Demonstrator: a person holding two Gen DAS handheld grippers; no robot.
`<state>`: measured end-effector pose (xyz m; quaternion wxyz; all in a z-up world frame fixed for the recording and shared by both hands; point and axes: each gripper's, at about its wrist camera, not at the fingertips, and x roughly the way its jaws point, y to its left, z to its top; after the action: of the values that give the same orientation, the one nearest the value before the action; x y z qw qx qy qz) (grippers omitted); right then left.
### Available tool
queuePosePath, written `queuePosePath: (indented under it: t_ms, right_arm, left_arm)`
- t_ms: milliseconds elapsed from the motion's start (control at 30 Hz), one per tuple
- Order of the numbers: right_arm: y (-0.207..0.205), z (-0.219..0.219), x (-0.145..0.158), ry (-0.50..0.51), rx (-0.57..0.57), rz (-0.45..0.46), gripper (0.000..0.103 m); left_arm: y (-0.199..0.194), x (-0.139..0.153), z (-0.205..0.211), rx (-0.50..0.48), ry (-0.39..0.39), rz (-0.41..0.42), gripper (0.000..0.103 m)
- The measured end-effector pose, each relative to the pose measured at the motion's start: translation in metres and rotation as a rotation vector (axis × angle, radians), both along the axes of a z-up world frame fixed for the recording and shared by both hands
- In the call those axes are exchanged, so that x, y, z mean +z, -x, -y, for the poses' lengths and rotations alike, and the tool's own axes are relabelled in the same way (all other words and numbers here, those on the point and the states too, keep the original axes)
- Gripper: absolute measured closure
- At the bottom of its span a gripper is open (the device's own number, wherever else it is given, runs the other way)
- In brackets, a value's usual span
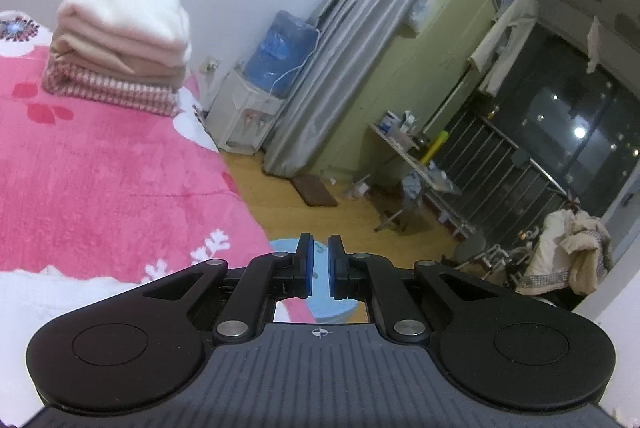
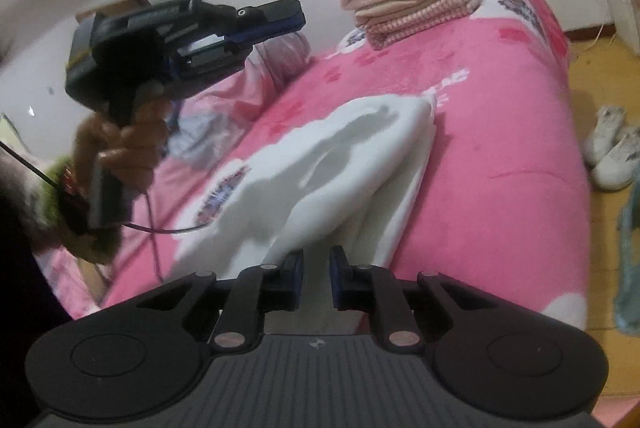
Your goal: Fold clothes
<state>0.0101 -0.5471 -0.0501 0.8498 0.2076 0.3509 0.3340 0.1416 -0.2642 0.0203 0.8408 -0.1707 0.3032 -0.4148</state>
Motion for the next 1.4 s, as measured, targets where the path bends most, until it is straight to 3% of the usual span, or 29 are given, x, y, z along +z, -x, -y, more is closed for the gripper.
queuePosePath:
  t_ms: [233,400,600,667,833,1000,1233,1267,1400]
  right_arm:
    - [0.006,-0.005,-0.002,0.016,0.055,-0.027,0.089]
    - [0.021,-0.01,0.001,0.11,0.119,-0.051,0.088]
    - [0.033,-0.022,0.009,0.24,0.125,-0.045,0.087]
    - [0.042,-0.024,0.014,0.279,0.127,-0.04,0.083]
    - [0.053,-0.01,0.017,0.258,0.022,-0.096,0.078]
    - [0.053,-0.02,0.01,0.24,0.005,-0.119,0.077]
    - [0.056,-0.059,0.022,0.492,0.026,-0.061,0.072]
    - [0.058,-0.064,0.026,0.535,0.01,-0.055,0.065]
    - [0.072,-0.052,0.047,0.586,-0.164,-0.091,0.064]
  left_arm:
    - [-0.002,-0.016,0.009,-0.033,-0.081,-0.055,0.097]
    - [-0.008,-0.018,0.007,-0.008,-0.111,-0.064,0.096]
    - [-0.03,0.015,-0.014,0.034,-0.188,-0.018,0.08]
    - [-0.037,0.032,-0.028,0.046,-0.24,0.013,0.061]
    - [-0.034,0.047,-0.064,0.028,-0.361,0.017,0.052]
    - [-0.012,0.028,-0.093,-0.033,-0.421,-0.073,0.051]
    - [0.003,0.018,-0.143,-0.015,-0.548,-0.112,0.051]
    - [0.005,0.016,-0.148,-0.01,-0.572,-0.113,0.05]
    - [0.015,-0.008,-0.168,-0.032,-0.61,-0.187,0.043]
